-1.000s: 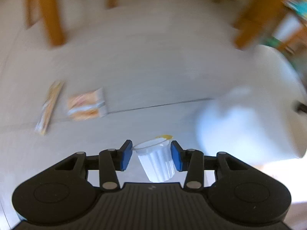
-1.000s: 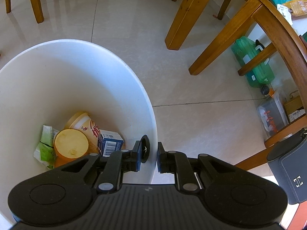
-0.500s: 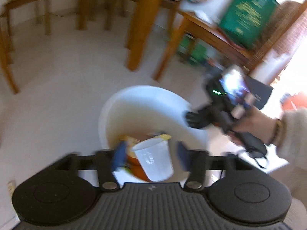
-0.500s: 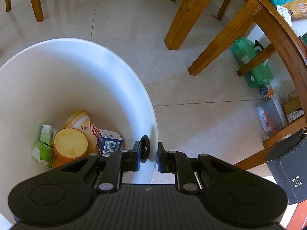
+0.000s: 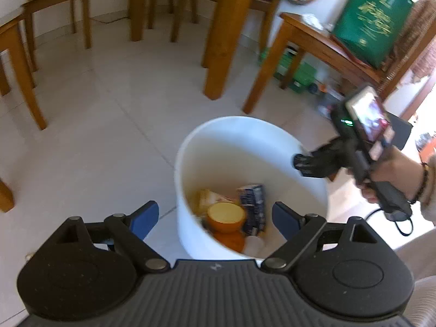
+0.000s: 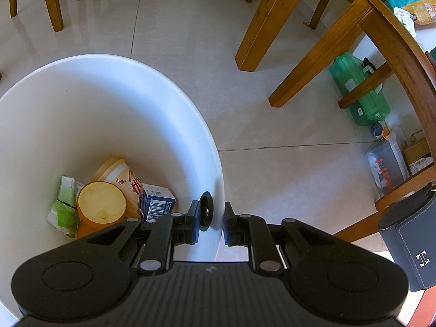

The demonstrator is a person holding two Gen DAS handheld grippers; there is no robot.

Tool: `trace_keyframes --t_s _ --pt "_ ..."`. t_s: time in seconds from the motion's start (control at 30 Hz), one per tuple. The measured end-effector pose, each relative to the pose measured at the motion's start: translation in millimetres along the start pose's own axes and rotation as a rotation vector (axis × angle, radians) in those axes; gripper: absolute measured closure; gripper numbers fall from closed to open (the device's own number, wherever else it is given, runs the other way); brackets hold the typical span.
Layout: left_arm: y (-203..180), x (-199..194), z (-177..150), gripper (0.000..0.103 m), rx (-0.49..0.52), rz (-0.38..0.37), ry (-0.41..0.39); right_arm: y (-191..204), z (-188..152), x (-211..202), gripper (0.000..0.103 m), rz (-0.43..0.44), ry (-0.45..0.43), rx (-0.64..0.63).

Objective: Collect trash
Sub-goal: 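Carry the paper cup over the bin and open the left gripper, then lower the left gripper onto the long yellow snack wrapper and close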

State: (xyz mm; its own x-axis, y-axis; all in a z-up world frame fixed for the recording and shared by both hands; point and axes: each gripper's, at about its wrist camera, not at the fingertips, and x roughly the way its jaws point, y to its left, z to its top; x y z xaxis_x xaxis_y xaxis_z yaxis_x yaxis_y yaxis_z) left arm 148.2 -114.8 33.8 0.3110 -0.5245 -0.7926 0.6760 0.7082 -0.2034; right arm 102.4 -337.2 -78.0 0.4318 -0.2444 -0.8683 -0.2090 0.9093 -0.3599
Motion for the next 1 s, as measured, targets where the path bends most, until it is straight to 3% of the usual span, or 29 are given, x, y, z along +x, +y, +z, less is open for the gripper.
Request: trace_keyframes --t_s 0.3,0.6,0.73,1.0 --pt "87 -6 -28 0.013 -0.110 0.165 -0.018 0 0 0 0.083 0.002 0.000 -0.003" --pt "212 5 -97 0.016 -0.243 0.352 -0.044 0 0 0 0.083 0.005 -0.002 -0.010" --pt "256 20 -125 0.026 -0.323 0.374 -0.014 1 -1 0 0.083 0.002 -0.012 -0.024" --pt "308 60 -165 0.034 -0.322 0.420 0.054 3 -3 0 0.082 0.000 -0.019 -0.046"
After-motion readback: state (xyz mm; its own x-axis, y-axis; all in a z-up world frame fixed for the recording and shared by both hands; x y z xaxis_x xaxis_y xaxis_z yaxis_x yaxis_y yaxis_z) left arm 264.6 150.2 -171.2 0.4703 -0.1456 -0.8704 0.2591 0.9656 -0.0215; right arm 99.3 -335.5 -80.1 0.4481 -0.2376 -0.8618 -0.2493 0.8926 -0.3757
